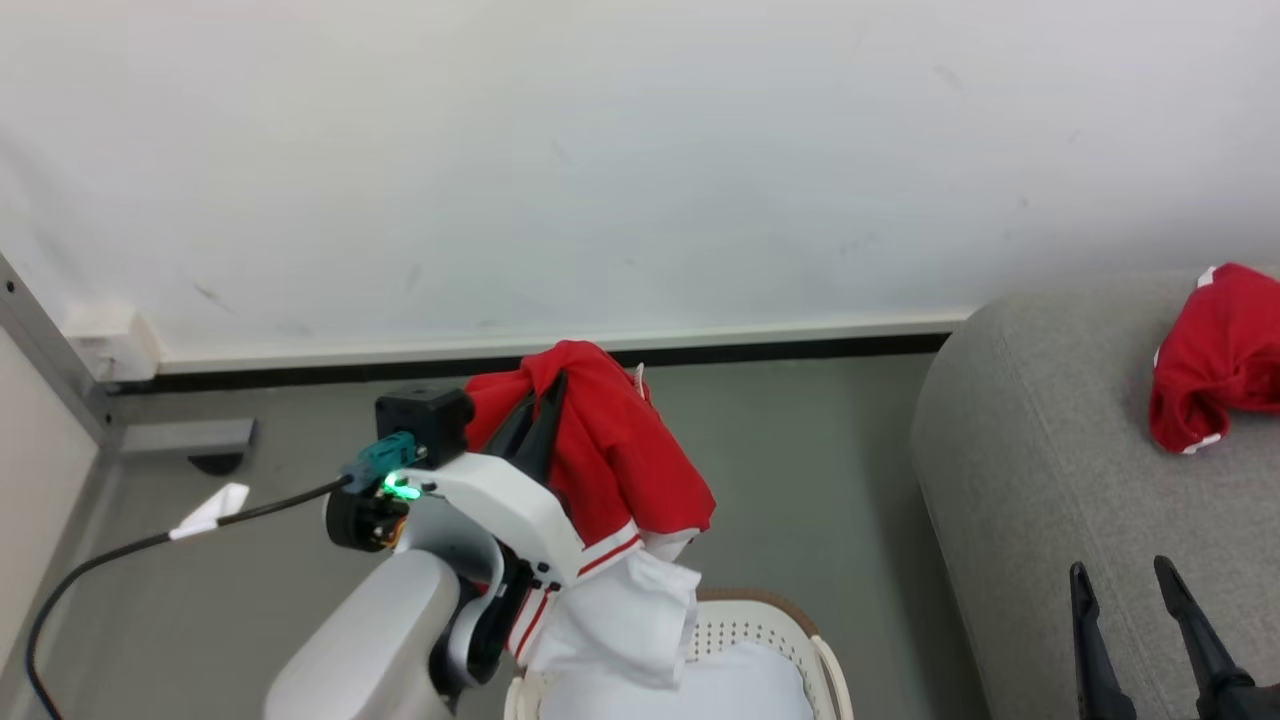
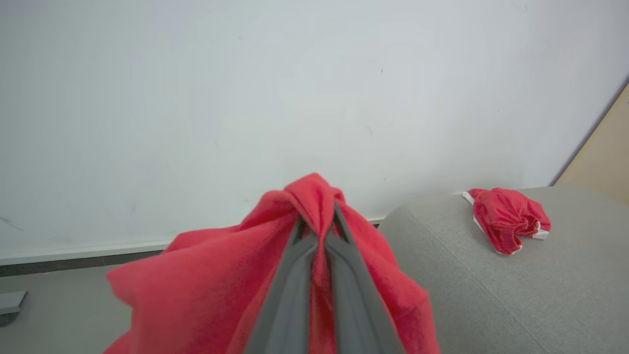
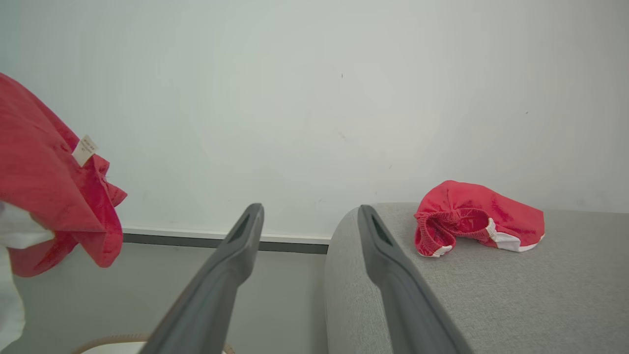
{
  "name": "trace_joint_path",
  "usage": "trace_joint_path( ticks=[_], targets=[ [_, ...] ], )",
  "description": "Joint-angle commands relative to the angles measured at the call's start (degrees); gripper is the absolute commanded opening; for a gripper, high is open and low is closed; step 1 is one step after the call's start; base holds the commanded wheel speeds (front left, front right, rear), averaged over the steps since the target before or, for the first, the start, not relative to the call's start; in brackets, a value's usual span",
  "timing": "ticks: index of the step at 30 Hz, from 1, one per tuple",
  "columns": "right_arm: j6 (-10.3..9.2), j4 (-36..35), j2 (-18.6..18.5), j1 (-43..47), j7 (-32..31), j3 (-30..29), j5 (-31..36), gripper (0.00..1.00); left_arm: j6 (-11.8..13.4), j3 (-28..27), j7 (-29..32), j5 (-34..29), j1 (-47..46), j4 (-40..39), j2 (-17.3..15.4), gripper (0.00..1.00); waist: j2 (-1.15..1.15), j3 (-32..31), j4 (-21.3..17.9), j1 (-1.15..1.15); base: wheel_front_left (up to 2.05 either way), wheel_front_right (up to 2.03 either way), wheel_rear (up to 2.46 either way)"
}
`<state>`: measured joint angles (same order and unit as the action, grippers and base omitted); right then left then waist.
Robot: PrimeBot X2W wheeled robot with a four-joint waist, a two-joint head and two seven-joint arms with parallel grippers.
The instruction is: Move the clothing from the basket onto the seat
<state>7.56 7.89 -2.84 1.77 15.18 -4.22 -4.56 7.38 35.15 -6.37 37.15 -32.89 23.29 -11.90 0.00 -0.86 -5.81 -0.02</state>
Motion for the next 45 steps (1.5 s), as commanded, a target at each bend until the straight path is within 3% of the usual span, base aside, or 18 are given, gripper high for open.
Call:
trace_joint_path(
  ticks=[1, 6, 12, 21, 28, 45],
  targets=[
    [-0.14, -0.3, -0.1, 1.2, -0.1, 0.2, 0.2, 1.00, 1.4, -0.3, 1.1, 0.1, 1.9, -3.6, -1.6, 0.00, 0.00, -1.5, 0.4, 0.02, 0.00, 0.00, 0.00],
    [-0.14, -1.5, -0.1, 1.7, -0.1, 2.0, 0.7, 1.00, 4.7, -0.6, 4.6, -0.2, 4.5, -12.9, -4.4, 0.00, 0.00, -2.1, 0.5, 0.02, 0.00, 0.00, 0.00],
    [-0.15, -2.8, -0.1, 0.7, -0.1, 5.8, 1.7, 1.00, 6.6, -0.5, 7.0, -0.6, 5.6, -18.6, -6.0, 0.00, 0.00, -2.1, 0.7, 0.02, 0.00, 0.00, 0.00],
    [-0.15, -1.6, -0.1, -5.0, -0.1, 22.7, 3.4, 1.00, 8.1, 0.6, 9.3, -1.6, 5.2, -23.2, -6.4, 0.00, 0.00, -1.8, 1.0, 0.02, 0.00, 0.00, 0.00],
    [-0.15, 2.5, -0.2, -11.9, -0.1, 30.9, 3.1, 1.00, 7.7, 2.4, 9.9, -2.0, 4.6, -23.6, -5.4, 0.00, 0.00, -1.1, 1.8, 0.02, 0.00, 0.00, 0.00],
    [-0.15, 18.9, -0.1, -23.3, 0.0, 36.8, 5.3, 1.00, 5.2, 7.6, 11.9, -1.3, 3.9, -25.3, -2.2, 0.00, 0.00, -1.3, 3.1, 0.02, 0.00, 0.00, 0.00]
  ],
)
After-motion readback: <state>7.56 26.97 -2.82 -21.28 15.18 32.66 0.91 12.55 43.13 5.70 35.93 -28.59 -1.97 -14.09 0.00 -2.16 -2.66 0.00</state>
